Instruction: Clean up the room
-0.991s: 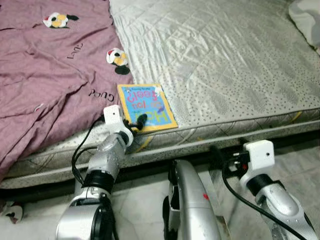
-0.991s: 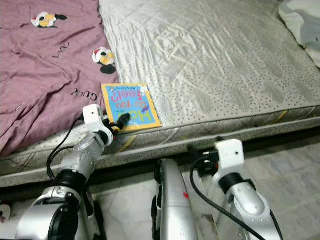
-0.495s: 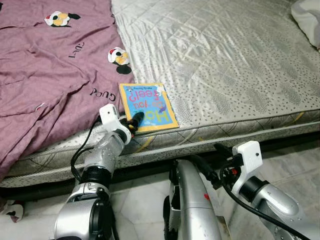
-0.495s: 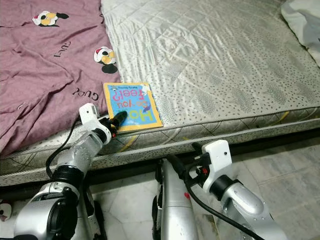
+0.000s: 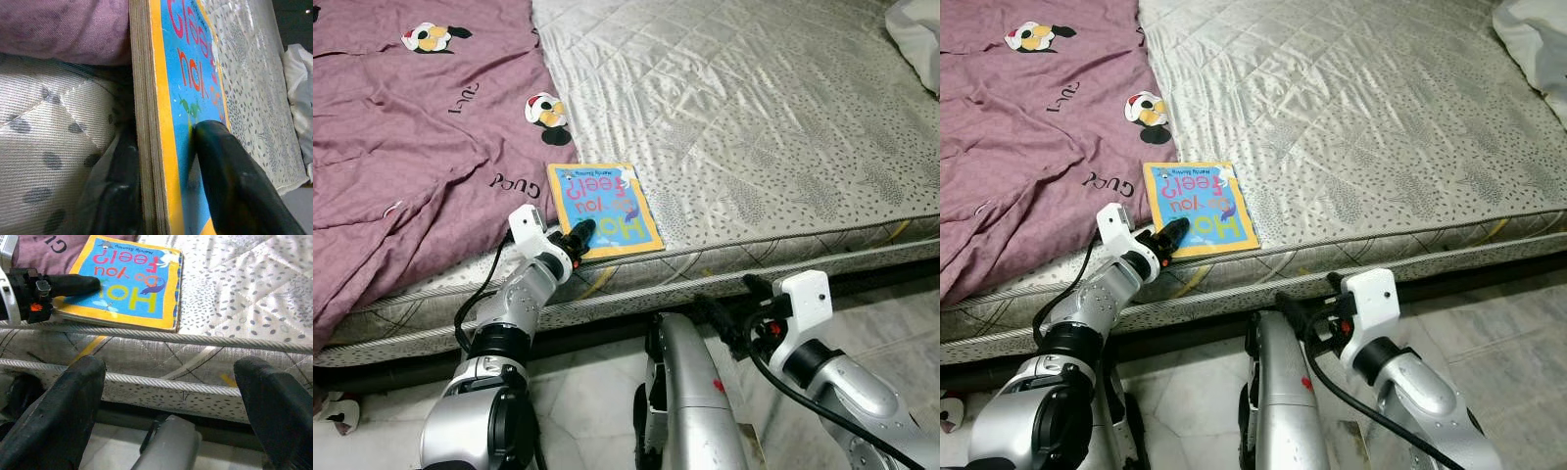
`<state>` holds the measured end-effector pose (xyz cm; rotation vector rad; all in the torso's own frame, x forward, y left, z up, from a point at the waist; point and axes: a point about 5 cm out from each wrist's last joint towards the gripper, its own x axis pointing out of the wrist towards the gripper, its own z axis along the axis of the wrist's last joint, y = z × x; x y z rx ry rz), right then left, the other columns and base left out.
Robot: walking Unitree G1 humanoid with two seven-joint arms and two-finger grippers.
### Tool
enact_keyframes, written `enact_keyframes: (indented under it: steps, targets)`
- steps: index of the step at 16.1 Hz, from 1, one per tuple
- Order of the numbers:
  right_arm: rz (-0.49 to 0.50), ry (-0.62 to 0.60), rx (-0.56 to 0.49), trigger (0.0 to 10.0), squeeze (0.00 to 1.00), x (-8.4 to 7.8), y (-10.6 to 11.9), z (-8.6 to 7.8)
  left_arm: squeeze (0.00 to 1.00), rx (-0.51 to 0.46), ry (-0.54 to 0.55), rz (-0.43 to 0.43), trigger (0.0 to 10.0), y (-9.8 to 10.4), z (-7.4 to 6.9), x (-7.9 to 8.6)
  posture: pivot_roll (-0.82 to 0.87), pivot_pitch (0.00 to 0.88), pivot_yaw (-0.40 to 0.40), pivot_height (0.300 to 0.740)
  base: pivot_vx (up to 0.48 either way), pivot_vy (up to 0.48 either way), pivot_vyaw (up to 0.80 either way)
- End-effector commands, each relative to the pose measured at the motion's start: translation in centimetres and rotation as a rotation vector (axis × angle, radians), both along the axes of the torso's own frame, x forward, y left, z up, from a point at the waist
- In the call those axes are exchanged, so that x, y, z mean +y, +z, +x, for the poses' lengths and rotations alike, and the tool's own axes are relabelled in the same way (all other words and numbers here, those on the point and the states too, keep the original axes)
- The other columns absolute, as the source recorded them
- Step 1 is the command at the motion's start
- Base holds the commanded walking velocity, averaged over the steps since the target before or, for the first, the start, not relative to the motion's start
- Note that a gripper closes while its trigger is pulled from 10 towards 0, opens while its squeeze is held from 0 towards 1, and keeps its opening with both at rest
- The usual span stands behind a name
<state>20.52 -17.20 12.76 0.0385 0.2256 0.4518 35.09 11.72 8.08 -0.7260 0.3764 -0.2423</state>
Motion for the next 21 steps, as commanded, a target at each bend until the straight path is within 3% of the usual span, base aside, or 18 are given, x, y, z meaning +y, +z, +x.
enact_keyframes:
  steps: [1, 9, 11, 15, 18, 21]
  targets:
    - [-0.013, -0.024, 0.0, 10.0, 0.0, -0.4, -0.1, 0.0, 0.0, -0.003, -0.022, -0.004, 0.0, 0.2, 0.0, -0.4, -0.21, 0.18, -0.082, 0.518, 0.0, 0.0, 0.0]
    - [-0.031, -0.033, -0.014, 10.0, 0.0, 0.1, -0.5, 0.5, 0.0, -0.103, -0.021, 0.022, 0.0, 1.7, 0.3, -0.4, -0.19, 0.177, -0.078, 0.518, 0.0, 0.0, 0.0]
    - [-0.02, -0.036, -0.011, 10.0, 0.0, 0.5, -0.8, 0.5, 0.0, -0.25, -0.031, 0.152, 0.0, 3.3, 0.3, -0.2, -0.17, 0.169, -0.07, 0.518, 0.0, 0.0, 0.0]
    - [-0.004, -0.052, -0.009, 10.0, 0.0, 1.1, -1.8, 1.0, 0.0, -0.389, 0.0, 0.208, 0.0, 5.2, 0.0, -0.6, -0.13, 0.12, -0.051, 0.518, 0.0, 0.0, 0.0]
    - [0.01, -0.096, -0.051, 10.0, 0.0, 1.6, -1.8, 2.3, 0.0, -0.512, 0.046, 0.315, 0.0, 6.7, -0.5, 0.5, -0.1, 0.114, -0.025, 0.518, 0.0, 0.0, 0.0]
    - [0.065, -0.226, -0.067, 10.0, 0.0, 1.0, -2.1, 3.2, 0.0, -0.635, 0.088, 0.495, 0.0, 8.0, -2.9, 2.5, -0.08, 0.1, -0.006, 0.518, 0.0, 0.0, 0.0]
